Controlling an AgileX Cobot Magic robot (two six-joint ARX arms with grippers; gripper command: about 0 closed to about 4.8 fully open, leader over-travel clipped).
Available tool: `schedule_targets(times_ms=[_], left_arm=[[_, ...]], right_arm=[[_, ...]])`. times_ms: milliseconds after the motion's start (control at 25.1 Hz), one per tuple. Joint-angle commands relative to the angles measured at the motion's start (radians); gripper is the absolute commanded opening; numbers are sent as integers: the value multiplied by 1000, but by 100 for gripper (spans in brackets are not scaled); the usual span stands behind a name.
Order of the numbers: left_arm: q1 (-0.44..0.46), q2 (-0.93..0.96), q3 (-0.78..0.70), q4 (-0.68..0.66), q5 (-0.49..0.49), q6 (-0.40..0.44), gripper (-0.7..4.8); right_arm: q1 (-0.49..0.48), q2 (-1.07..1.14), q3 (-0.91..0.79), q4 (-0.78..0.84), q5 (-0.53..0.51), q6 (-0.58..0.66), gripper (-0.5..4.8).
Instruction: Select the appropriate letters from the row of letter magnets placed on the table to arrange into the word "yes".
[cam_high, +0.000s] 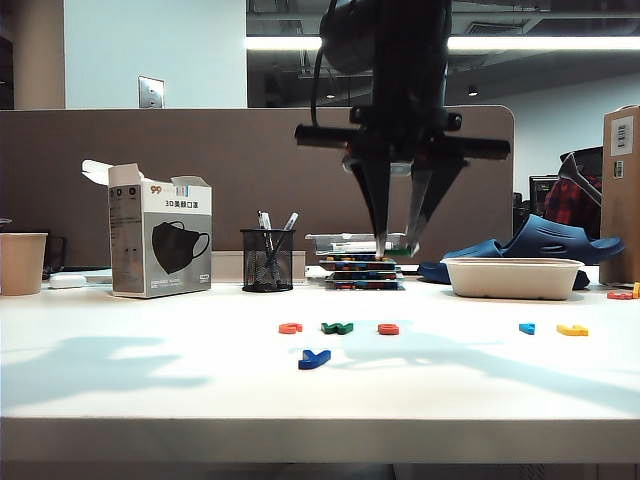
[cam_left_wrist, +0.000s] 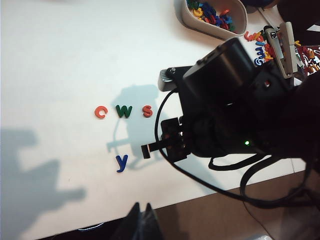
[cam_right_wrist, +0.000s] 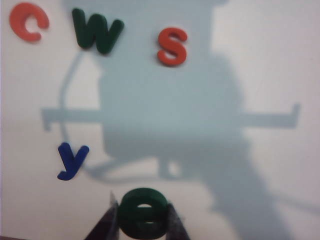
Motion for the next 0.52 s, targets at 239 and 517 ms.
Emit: schedule_targets(times_ms=[239,517], left_arm=[[0,-4,3,7,-4,-2,-5],[0,-4,3,7,-4,-2,-5]], right_arm=[[50,-6,-83,120,-24,38,89],[47,-6,-179,185,-23,38,89]])
